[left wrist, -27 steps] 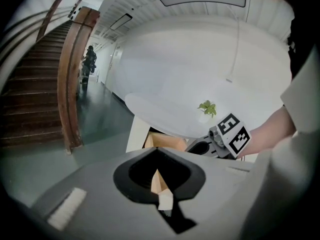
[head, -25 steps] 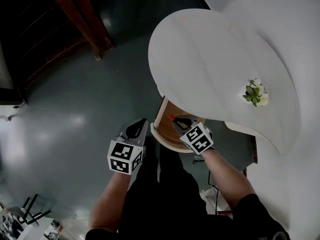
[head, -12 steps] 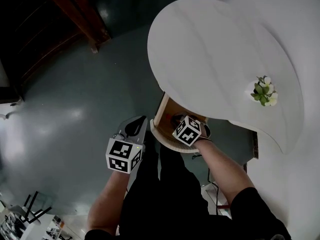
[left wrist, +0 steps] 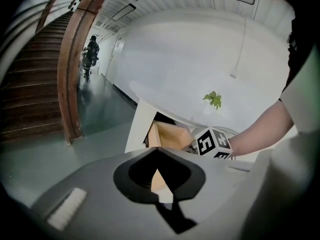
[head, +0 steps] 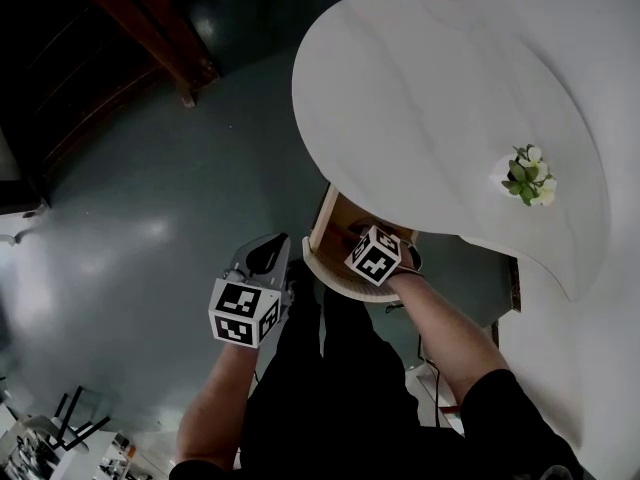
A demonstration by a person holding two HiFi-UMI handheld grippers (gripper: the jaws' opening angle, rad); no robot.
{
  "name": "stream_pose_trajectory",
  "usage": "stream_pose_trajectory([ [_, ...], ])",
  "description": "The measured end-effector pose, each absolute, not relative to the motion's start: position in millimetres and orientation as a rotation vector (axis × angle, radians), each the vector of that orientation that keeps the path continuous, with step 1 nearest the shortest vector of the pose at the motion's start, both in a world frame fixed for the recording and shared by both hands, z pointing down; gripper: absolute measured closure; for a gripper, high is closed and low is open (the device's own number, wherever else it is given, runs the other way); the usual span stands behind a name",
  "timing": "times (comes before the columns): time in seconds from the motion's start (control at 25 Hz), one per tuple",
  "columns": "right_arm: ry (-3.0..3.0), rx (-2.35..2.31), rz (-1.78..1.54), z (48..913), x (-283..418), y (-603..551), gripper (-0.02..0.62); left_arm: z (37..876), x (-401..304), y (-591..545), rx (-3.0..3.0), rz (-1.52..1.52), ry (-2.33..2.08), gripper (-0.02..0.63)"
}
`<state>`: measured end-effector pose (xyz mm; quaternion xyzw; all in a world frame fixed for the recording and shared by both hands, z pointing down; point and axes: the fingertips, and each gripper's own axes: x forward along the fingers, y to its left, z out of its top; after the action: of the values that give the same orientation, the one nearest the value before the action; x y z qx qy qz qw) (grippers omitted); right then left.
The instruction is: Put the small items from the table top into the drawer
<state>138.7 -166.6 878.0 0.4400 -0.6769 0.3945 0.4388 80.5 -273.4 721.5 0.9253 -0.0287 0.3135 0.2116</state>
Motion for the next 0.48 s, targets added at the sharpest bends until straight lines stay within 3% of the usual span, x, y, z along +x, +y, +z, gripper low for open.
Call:
stream_pose_trajectory([
  [0.48,-1.630,1.268,1.007,782,128,-158,0.502,650,73,-278,2.620,0.768,-0.006,0.609],
])
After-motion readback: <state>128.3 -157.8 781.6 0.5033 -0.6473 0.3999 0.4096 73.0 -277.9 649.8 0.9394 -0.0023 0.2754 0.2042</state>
